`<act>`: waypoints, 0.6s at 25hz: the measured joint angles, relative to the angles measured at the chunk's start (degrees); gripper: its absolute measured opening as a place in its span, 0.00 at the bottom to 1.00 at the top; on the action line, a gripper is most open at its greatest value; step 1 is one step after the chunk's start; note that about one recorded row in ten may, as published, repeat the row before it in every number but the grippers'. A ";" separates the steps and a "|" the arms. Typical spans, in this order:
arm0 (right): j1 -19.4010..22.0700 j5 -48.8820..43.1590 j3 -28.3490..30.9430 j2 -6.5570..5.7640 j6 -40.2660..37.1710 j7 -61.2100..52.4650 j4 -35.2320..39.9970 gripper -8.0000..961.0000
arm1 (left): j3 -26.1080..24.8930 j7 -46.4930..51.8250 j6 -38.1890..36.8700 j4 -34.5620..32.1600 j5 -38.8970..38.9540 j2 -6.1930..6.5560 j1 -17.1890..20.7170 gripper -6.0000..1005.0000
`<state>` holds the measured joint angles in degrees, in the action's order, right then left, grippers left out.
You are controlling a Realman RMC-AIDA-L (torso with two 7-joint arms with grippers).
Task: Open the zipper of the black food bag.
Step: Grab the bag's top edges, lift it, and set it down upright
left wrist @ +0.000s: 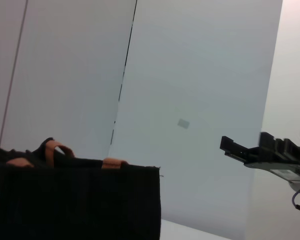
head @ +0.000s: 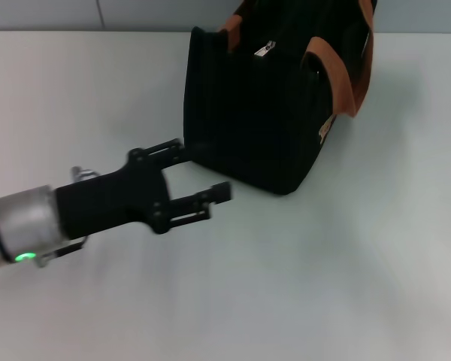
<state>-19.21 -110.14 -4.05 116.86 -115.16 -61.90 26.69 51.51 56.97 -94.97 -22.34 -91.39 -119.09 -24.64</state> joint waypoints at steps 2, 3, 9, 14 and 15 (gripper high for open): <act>0.59 0.04 4.30 0.00 1.26 1.16 -1.85 0.83 | 0.01 -2.95 1.84 4.27 0.79 -0.08 -2.62 0.68; 0.79 0.06 5.89 0.00 1.73 1.58 -2.54 0.83 | 0.01 -4.64 2.83 6.68 1.83 -0.08 -3.98 0.68; 0.91 0.11 9.31 0.15 5.22 2.07 -4.41 0.83 | -0.06 -18.42 7.36 19.75 13.27 -0.09 -9.23 0.68; 0.59 0.70 10.66 0.65 6.54 2.08 -4.57 0.83 | -4.50 -30.04 6.89 28.52 15.83 -0.11 -11.90 0.67; 0.50 0.74 10.68 0.67 6.68 2.08 -4.59 0.83 | -5.87 -32.32 6.83 30.08 15.01 -0.13 -12.45 0.67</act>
<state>-18.71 -109.40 6.63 117.53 -108.49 -59.82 22.11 45.63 24.65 -88.14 7.75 -76.38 -119.23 -37.09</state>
